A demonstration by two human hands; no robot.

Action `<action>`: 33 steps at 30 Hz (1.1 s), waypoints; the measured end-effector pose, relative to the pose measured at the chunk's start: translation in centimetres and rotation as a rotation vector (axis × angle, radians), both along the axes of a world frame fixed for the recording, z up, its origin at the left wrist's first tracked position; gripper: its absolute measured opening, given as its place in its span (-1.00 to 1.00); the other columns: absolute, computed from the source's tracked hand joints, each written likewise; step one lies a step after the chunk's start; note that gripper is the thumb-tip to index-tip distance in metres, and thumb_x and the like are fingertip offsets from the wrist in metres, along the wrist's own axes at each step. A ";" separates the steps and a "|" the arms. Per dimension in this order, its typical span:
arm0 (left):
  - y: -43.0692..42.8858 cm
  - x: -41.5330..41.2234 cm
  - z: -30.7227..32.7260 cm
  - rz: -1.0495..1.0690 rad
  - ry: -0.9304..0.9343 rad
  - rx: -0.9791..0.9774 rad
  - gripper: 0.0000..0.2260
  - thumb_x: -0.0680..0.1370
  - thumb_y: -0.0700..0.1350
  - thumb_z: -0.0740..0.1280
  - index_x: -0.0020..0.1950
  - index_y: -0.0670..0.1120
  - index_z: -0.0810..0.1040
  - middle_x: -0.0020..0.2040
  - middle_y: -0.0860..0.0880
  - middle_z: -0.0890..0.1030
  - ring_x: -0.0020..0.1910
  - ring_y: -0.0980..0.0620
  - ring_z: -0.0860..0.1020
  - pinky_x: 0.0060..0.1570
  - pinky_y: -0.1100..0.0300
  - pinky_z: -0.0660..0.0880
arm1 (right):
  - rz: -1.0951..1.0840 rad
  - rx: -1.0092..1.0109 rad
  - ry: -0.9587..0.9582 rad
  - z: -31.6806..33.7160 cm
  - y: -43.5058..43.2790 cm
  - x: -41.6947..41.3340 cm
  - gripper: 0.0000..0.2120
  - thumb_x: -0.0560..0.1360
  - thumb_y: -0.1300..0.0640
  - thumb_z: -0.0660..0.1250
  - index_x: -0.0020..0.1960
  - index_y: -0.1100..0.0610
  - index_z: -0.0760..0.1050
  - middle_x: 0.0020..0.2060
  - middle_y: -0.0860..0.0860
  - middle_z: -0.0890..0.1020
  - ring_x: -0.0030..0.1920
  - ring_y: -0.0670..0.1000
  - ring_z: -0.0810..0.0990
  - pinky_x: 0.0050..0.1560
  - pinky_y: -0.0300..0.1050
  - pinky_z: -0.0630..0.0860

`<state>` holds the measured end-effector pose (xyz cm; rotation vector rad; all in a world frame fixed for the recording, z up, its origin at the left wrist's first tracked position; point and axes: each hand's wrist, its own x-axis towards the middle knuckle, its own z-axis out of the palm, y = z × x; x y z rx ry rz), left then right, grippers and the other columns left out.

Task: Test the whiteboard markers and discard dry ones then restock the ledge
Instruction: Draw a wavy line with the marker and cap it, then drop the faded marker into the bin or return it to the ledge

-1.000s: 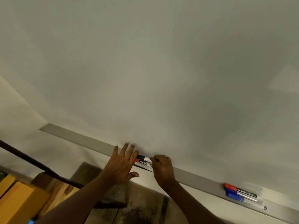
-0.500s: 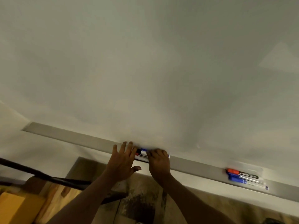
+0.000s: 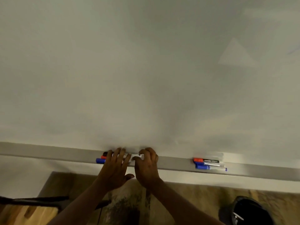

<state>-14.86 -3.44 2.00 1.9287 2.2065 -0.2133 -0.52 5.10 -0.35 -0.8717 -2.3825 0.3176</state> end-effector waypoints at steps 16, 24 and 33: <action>9.7 16.5 -1.7 -0.334 0.014 0.154 -0.39 0.55 0.31 0.02 0.28 -0.18 0.35 0.18 -0.27 0.54 0.00 -0.27 0.54 -0.06 -0.14 0.50 | -0.218 -0.025 -0.075 -0.5 8.2 19.7 -0.72 0.36 0.30 0.37 0.06 0.17 0.55 0.06 0.18 0.55 0.15 0.18 0.44 0.07 0.07 0.45; 12.7 20.9 -3.3 -0.380 0.063 0.164 -0.41 0.58 0.27 -0.05 0.28 -0.17 0.42 0.17 -0.25 0.54 -0.01 -0.25 0.53 -0.09 -0.12 0.48 | -0.237 -0.056 -0.279 -2.0 11.7 25.2 -0.69 0.40 0.23 0.45 0.14 0.16 0.57 0.10 0.10 0.62 0.14 0.14 0.55 0.15 0.04 0.48; 14.4 23.2 -4.4 -0.398 0.099 0.256 -0.46 0.55 0.21 0.08 0.28 -0.20 0.38 0.15 -0.25 0.53 -0.05 -0.22 0.52 -0.11 -0.07 0.47 | -0.100 0.086 -0.364 -2.9 13.6 27.3 -0.70 0.44 0.13 0.40 0.14 0.20 0.55 0.02 0.11 0.63 0.02 0.12 0.59 0.03 0.01 0.53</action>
